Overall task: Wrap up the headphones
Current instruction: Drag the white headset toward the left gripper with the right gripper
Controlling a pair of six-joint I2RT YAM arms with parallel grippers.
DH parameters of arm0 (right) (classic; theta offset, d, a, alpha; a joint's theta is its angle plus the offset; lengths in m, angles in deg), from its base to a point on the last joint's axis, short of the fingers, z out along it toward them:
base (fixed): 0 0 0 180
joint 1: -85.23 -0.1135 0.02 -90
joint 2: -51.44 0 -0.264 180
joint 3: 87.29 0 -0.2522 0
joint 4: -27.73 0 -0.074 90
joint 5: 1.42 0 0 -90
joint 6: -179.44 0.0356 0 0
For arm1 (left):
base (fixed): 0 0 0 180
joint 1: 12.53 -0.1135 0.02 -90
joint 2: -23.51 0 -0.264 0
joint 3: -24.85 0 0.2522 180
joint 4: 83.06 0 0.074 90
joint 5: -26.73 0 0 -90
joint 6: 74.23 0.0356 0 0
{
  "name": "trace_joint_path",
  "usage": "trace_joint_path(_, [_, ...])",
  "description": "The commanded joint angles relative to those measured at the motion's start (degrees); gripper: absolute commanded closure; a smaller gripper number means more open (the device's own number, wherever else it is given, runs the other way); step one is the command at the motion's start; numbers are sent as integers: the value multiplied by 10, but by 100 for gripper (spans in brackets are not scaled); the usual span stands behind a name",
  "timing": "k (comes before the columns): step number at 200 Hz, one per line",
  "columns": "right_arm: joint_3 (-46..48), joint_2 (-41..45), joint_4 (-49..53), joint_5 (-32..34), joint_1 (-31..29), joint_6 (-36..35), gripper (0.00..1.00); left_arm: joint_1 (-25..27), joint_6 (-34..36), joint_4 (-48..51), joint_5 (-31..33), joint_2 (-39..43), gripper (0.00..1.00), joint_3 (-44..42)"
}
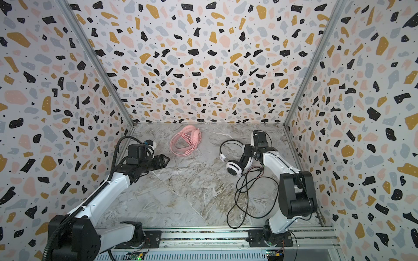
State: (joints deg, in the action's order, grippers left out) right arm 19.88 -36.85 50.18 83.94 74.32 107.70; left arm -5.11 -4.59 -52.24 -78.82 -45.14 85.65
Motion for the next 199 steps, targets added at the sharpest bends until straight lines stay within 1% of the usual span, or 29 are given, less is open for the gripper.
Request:
trace_joint_path(1, [41,88,-76,32,-39,-9,77,36,-12,-33,-3,-6,34,10])
trace_joint_path(28, [94,168,-103,53,-81,-10,77,111,-34,-49,15,-41,34,43])
trace_joint_path(52, [124,221,-124,75,-131,-33,77,167,-21,-23,36,-89,34,109])
trace_joint_path(70, [120,233,-101,104,-161,-35,77,195,-7,-1,48,-124,34,161])
trace_joint_path(96, [130,245,-94,147,-195,-12,78,235,-6,14,76,-147,34,209])
trace_joint_path(115, [127,246,-96,124,-209,1,78,263,0,22,110,-169,34,242])
trace_joint_path(139, [112,249,-81,135,-242,1,78,281,29,91,156,-223,35,320])
trace_joint_path(157, [115,255,-85,135,-261,1,78,294,49,124,205,-244,36,356])
trace_joint_path(199, [110,267,-88,117,-272,9,78,309,91,187,211,-294,39,410])
